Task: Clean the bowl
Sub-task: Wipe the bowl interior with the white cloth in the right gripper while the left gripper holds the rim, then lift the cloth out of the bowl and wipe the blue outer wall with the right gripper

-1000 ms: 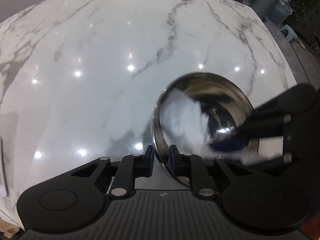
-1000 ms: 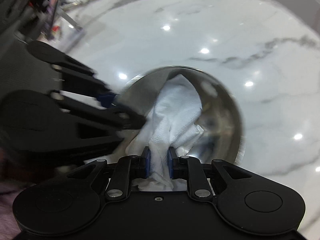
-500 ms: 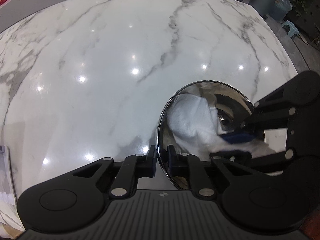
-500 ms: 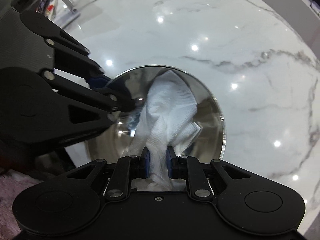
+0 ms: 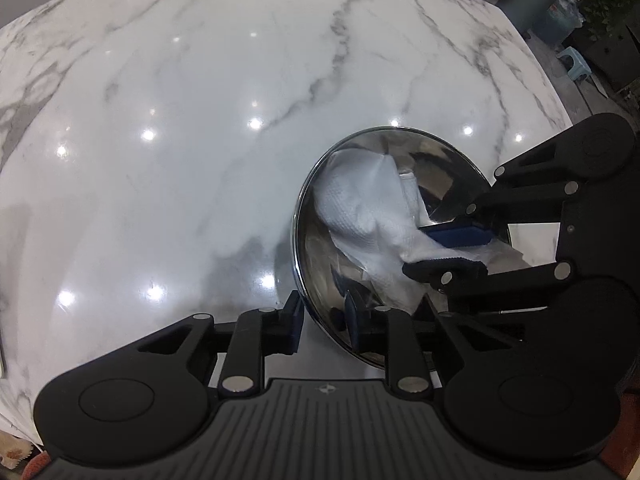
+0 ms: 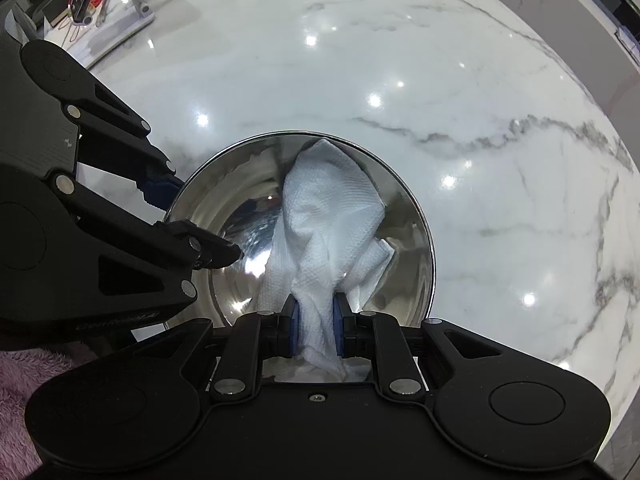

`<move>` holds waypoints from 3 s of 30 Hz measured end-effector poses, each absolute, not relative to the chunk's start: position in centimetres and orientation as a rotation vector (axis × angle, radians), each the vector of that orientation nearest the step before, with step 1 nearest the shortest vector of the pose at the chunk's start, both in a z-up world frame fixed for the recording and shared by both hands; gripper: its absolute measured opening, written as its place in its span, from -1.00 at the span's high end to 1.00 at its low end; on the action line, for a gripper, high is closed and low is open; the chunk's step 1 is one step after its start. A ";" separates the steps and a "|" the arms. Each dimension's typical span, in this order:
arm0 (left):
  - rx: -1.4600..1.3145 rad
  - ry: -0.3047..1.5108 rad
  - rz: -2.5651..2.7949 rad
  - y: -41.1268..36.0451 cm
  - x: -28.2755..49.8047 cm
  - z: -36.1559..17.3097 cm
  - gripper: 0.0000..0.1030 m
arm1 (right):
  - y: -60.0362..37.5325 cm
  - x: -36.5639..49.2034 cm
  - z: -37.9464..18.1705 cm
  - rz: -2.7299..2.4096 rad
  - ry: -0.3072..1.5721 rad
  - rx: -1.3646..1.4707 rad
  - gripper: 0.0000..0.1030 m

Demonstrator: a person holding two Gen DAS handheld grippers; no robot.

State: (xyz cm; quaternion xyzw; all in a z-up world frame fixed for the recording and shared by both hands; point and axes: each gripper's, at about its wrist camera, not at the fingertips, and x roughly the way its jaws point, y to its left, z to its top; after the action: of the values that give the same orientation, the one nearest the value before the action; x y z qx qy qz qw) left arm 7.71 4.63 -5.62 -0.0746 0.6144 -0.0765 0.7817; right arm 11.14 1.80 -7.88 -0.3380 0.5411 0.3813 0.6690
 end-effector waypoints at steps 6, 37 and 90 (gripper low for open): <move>-0.131 1.301 -0.149 4.5 8.0 -5.5 0.71 | -1.7 9.3 -8.4 0.889 1.252 -0.698 0.71; -0.164 1.299 -0.143 5.5 8.6 -5.4 0.62 | -0.4 9.0 -8.4 0.866 1.215 -0.725 0.74; -0.223 1.233 -0.115 5.5 8.1 -5.2 0.29 | -9.6 13.1 0.0 0.936 1.164 -0.374 0.73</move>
State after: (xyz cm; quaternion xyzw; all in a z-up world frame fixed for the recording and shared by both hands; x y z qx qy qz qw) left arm 8.05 5.48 -5.19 -0.1042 0.5765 -0.0538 0.8086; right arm 13.11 -9.63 0.02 -0.1691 0.5263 0.4231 0.7179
